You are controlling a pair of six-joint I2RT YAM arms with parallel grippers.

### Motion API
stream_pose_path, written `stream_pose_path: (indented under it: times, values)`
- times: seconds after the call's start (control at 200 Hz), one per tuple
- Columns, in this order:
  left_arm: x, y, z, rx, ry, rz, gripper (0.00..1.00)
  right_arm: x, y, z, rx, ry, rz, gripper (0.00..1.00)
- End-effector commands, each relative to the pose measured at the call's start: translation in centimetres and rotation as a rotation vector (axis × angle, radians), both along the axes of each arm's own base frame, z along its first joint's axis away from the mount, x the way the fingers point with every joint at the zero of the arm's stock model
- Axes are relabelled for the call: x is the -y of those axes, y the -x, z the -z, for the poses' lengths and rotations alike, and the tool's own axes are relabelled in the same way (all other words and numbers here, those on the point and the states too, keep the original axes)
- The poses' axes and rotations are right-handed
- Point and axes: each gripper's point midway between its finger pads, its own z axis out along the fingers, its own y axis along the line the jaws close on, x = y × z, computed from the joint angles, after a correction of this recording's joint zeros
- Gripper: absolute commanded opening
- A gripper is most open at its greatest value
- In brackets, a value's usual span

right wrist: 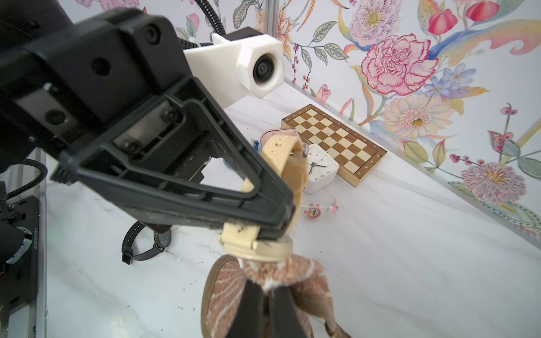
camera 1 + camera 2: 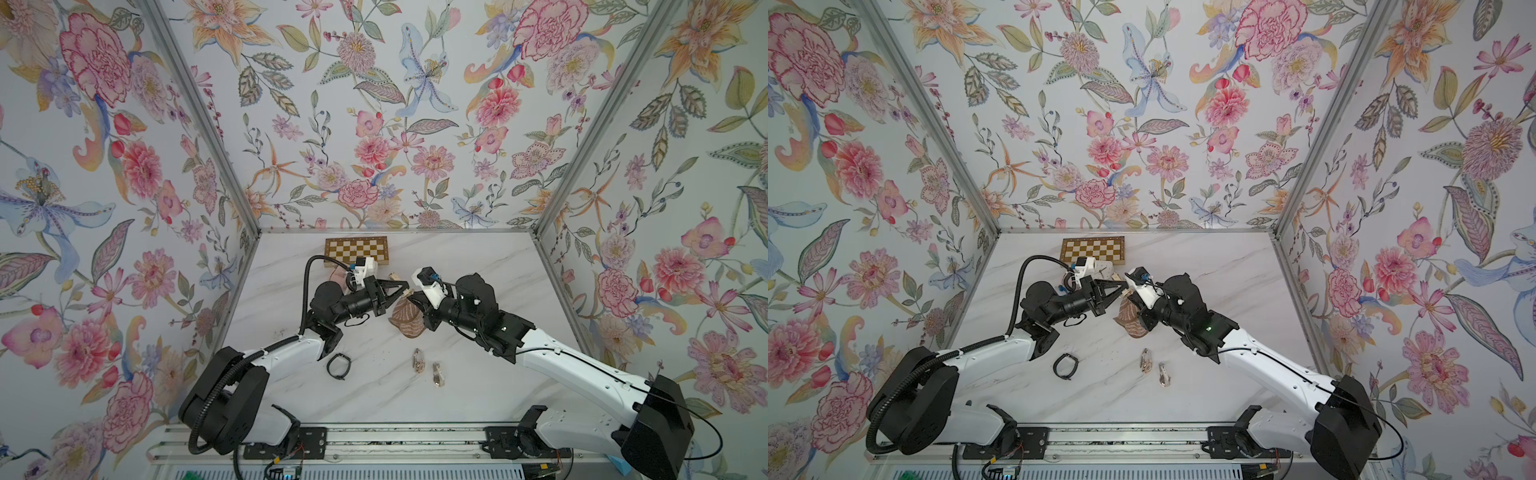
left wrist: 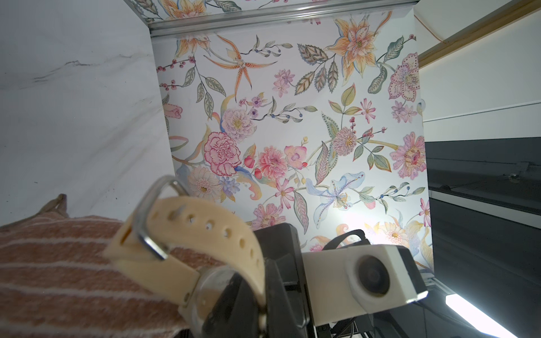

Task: Wipe the watch dial
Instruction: Wipe the dirt from the watch dial.

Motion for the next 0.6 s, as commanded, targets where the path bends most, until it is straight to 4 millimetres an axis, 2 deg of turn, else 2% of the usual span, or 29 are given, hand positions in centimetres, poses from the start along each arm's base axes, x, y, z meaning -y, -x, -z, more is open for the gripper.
stream_pose_path:
  times: [0.0,0.235,0.46,0.596]
  values:
    - [0.7,1.3,-0.4,0.037,-0.037,0.065,0.0,-0.5,0.4,-4.6,0.077,-0.091,-0.013,0.0]
    - [0.8,0.8,-0.8,0.048,-0.01,0.057,0.0,-2.9,2.7,-5.6,0.102,-0.086,-0.09,0.0]
    - [0.8,1.2,-1.1,0.052,-0.013,0.064,0.0,-1.3,1.0,-4.2,0.114,-0.043,-0.026,0.0]
    - [0.7,1.2,-1.0,0.055,-0.027,0.064,0.0,-0.9,0.9,-4.2,0.126,-0.025,-0.02,0.0]
